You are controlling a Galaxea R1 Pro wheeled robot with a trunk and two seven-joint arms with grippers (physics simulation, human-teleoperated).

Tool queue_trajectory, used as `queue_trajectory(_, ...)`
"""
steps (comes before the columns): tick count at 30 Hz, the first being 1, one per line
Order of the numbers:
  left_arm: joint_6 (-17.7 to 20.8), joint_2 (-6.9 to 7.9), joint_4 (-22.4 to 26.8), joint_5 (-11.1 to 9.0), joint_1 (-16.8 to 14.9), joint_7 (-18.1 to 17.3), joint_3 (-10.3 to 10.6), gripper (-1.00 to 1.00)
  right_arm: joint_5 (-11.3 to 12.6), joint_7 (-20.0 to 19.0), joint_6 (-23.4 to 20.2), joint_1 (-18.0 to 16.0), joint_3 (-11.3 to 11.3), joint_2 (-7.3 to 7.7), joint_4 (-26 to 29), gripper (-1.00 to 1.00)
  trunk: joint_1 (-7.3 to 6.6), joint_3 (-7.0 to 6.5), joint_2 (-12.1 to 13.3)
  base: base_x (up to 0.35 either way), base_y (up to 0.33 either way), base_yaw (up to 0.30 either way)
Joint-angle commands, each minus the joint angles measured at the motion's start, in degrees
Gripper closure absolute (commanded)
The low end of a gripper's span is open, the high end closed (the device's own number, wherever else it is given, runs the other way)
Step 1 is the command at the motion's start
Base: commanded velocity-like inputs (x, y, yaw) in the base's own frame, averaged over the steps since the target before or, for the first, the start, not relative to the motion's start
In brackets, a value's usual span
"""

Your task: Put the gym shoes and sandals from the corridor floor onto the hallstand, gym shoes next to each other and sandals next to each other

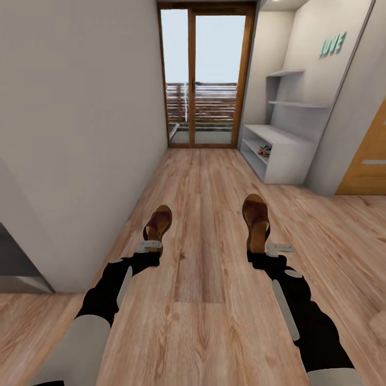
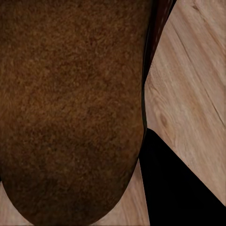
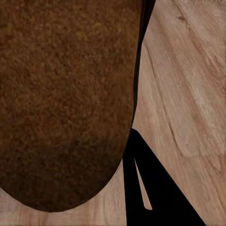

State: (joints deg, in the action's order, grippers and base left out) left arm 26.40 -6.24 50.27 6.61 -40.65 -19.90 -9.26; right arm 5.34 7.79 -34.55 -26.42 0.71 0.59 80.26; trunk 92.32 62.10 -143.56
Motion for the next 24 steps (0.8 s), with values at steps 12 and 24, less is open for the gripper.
queue_trajectory(12,0.2,-0.09,0.1,0.7,0.0,-0.6,-0.3,1.00,0.7,0.6,-0.3,0.0,0.1,0.03,0.1,1.00,0.02,0.06,0.0,0.348,0.000,0.000)
queue_trajectory(24,0.2,-0.07,0.1,0.7,0.0,-0.6,-0.3,1.00,0.7,0.6,-0.3,0.0,0.1,0.03,0.1,1.00,0.02,0.06,0.0,0.347,0.000,0.000)
